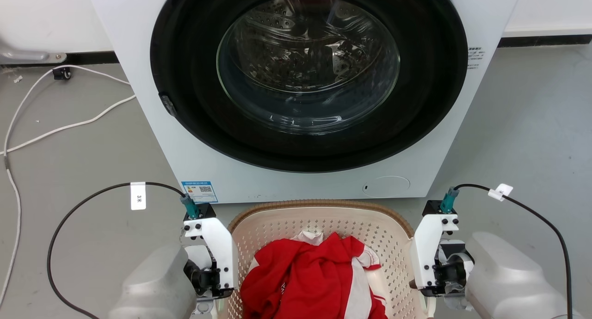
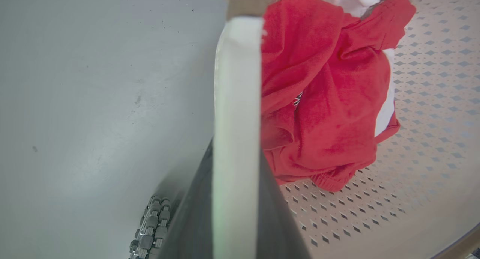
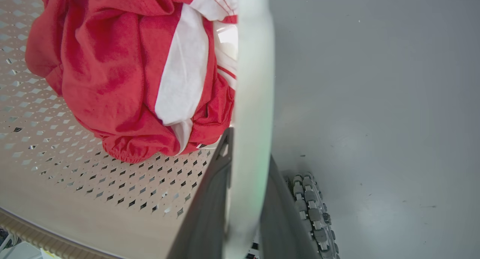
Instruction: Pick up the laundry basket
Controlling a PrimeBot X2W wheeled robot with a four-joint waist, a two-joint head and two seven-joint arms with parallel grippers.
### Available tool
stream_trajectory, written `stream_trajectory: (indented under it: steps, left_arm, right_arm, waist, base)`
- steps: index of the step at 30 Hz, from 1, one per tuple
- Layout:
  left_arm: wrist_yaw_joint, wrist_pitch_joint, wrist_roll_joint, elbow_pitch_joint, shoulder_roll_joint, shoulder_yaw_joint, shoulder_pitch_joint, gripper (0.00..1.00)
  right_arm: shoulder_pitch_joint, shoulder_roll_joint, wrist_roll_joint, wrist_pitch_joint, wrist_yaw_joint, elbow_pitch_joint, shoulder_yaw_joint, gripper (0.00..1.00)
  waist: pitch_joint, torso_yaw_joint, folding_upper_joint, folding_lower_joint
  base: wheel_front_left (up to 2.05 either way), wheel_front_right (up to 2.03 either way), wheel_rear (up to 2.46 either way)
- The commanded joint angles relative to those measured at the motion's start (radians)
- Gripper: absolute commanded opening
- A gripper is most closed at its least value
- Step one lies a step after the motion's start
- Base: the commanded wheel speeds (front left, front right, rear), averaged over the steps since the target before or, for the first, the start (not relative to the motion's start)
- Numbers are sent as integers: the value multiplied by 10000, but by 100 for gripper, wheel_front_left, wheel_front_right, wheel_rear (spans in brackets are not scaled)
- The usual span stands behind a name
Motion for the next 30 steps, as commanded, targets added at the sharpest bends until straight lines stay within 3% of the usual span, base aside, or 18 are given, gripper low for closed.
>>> stream_trajectory:
  steps: [1, 30]
  left_arm:
    - [-83, -57, -79, -104, -197, -1, 35, 0]
    - [-83, -167, -428, -74, -270, -305, 69, 0]
  right_arm:
    - [-96, 257, 101, -17, 134, -93, 19, 0]
    - [-90, 290, 410, 11, 134, 11, 246, 0]
  waist:
    - [-1, 2, -1, 0]
    - [-68, 27, -1, 0]
  base:
    - [0, 0, 0]
    - [0, 0, 0]
